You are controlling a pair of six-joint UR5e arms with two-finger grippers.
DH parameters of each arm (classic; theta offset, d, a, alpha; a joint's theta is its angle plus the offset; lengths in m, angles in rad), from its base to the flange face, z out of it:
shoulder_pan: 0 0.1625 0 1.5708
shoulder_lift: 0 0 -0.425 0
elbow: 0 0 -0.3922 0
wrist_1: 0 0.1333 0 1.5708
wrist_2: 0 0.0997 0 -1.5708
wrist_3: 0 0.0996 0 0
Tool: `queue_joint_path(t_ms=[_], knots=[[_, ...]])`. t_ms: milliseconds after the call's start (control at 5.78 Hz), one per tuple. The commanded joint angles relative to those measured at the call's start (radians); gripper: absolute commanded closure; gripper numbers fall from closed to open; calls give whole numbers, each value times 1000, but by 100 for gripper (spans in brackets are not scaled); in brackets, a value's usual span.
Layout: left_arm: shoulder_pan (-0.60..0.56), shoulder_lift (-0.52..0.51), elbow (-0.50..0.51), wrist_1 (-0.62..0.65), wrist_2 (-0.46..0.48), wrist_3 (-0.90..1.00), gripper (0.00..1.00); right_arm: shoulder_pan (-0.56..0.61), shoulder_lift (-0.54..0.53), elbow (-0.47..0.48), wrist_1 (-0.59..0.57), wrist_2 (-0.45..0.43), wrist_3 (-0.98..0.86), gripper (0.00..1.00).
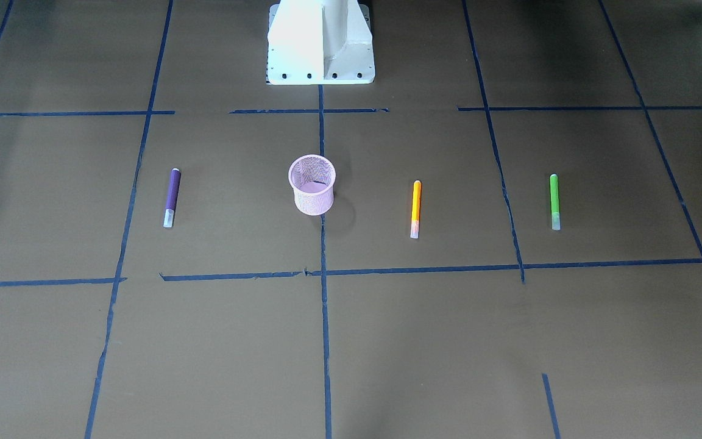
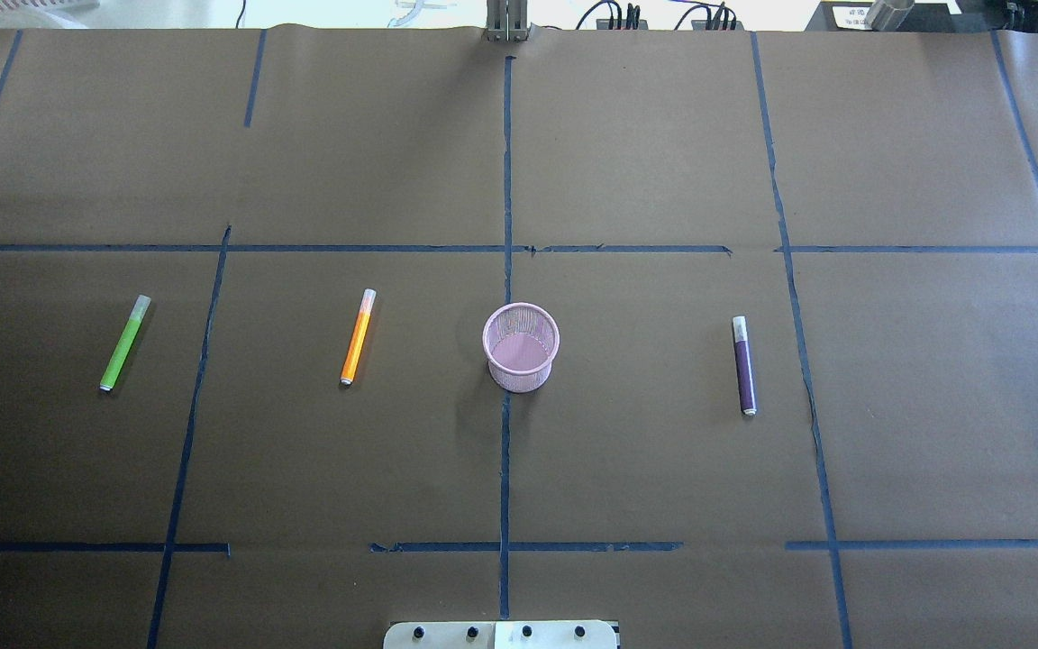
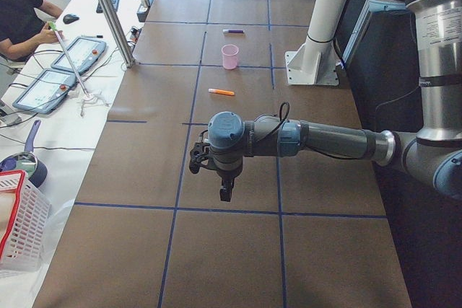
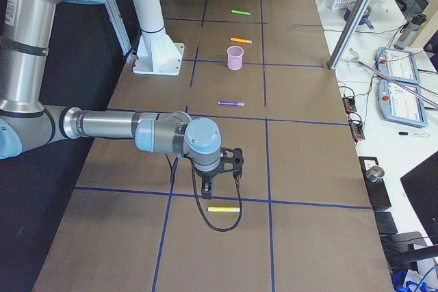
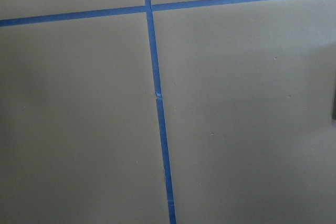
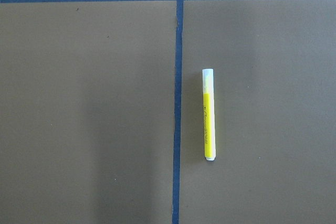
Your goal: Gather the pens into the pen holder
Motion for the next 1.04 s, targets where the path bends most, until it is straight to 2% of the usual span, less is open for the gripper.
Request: queue_joint_path(t_ms=[0, 173, 346, 692, 864], knots=[[63, -28, 11, -28, -90, 2, 0, 0, -7, 2, 17, 9, -5, 0], [159, -67, 58, -107, -83, -12, 0, 0, -28, 1, 57, 21, 0, 0], [178, -204, 199, -178, -81, -102, 0, -2, -31, -2, 60, 47, -5, 0], [410, -346, 231, -185, -62, -358, 0, -13, -33, -1, 62, 70, -6, 0], [481, -374, 209, -188, 69, -460, 0, -19, -31, -1, 63, 70, -9, 0]])
